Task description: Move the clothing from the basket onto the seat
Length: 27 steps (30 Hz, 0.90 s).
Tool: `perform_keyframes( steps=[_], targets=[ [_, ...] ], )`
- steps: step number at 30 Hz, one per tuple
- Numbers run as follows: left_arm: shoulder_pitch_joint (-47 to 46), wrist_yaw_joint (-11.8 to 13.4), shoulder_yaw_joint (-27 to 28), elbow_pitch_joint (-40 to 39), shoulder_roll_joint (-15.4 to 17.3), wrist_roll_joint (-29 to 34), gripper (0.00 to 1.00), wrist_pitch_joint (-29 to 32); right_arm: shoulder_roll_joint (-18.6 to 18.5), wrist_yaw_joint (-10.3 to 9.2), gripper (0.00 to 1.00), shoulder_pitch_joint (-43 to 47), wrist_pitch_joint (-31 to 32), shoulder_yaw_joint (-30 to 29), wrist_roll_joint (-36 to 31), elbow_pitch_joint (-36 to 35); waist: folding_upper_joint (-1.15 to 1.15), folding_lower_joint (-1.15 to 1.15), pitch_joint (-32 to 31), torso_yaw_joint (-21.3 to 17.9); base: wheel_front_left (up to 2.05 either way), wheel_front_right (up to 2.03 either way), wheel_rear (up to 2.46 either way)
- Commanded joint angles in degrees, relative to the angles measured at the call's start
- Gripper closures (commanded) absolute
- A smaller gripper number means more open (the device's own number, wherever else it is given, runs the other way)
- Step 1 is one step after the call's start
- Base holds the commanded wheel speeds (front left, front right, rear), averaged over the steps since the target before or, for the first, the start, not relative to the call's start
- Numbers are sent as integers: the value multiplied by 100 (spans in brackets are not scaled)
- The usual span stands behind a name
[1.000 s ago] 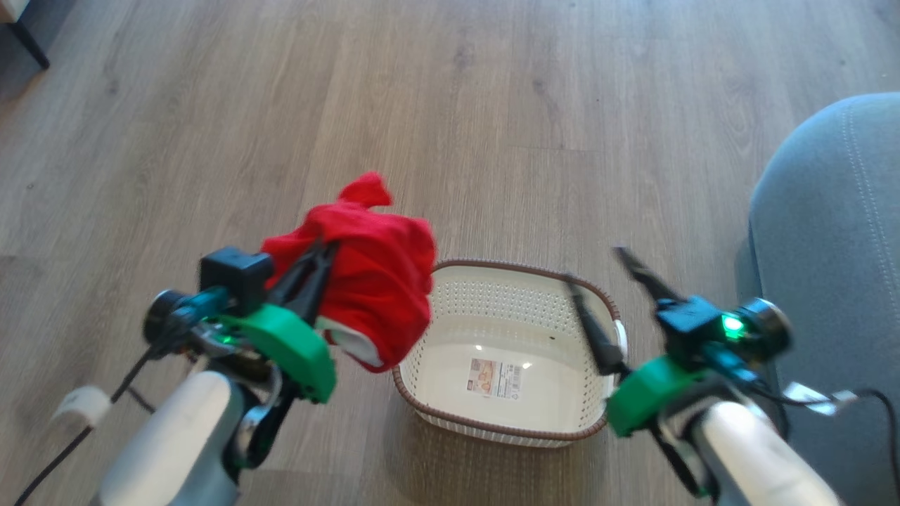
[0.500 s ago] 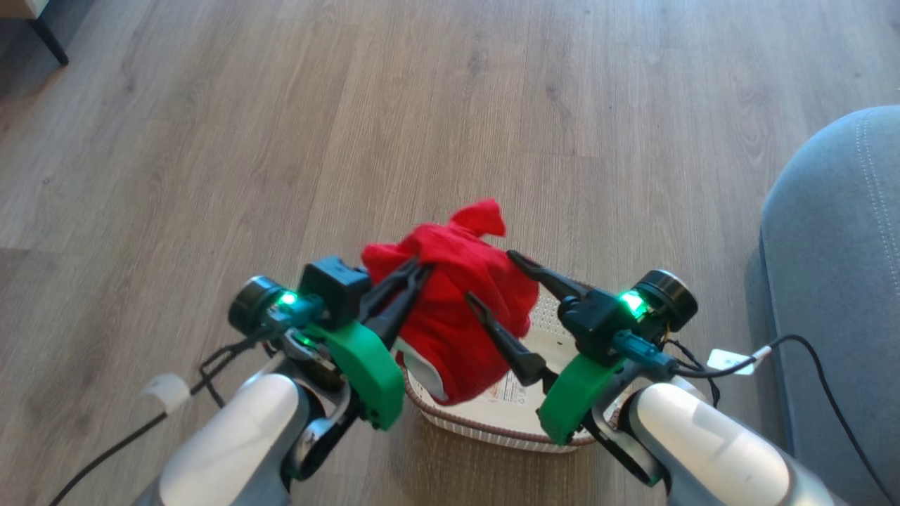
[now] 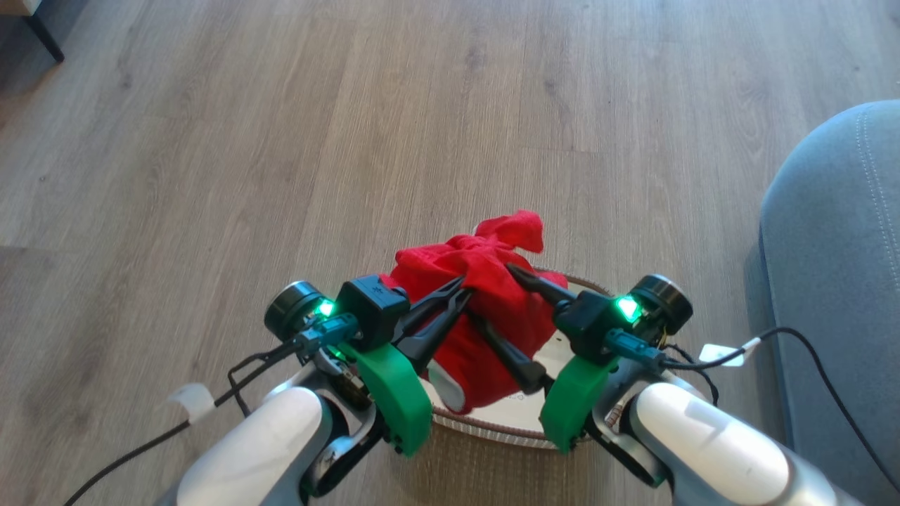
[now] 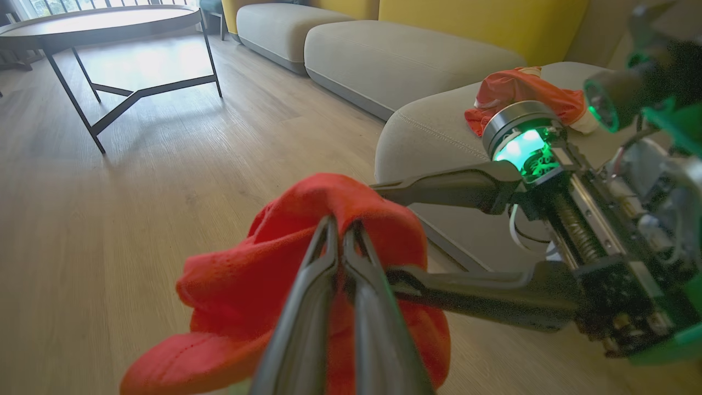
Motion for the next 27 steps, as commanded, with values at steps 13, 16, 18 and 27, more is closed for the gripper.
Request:
perform_keyframes(
  steps=[13,16,18,27],
  targets=[
    [-403,-101,88,-261,27,-192,100,-56,-158,40,100,-278,129,104,503,-122,0,0,77,-24,0,0,0],
    [-414,-100,94,-230,35,-197,100,-93,-192,40,100,-264,134,54,550,-142,0,0,94,-44,0,0,0],
    [-419,-89,106,-212,26,-195,92,-147,-206,40,100,-238,128,-29,579,-158,0,0,101,-63,0,0,0],
    [-386,-2,121,-114,17,-123,0,-387,-309,40,100,-6,139,-513,548,-305,0,0,135,-261,0,0,0]
  ],
)
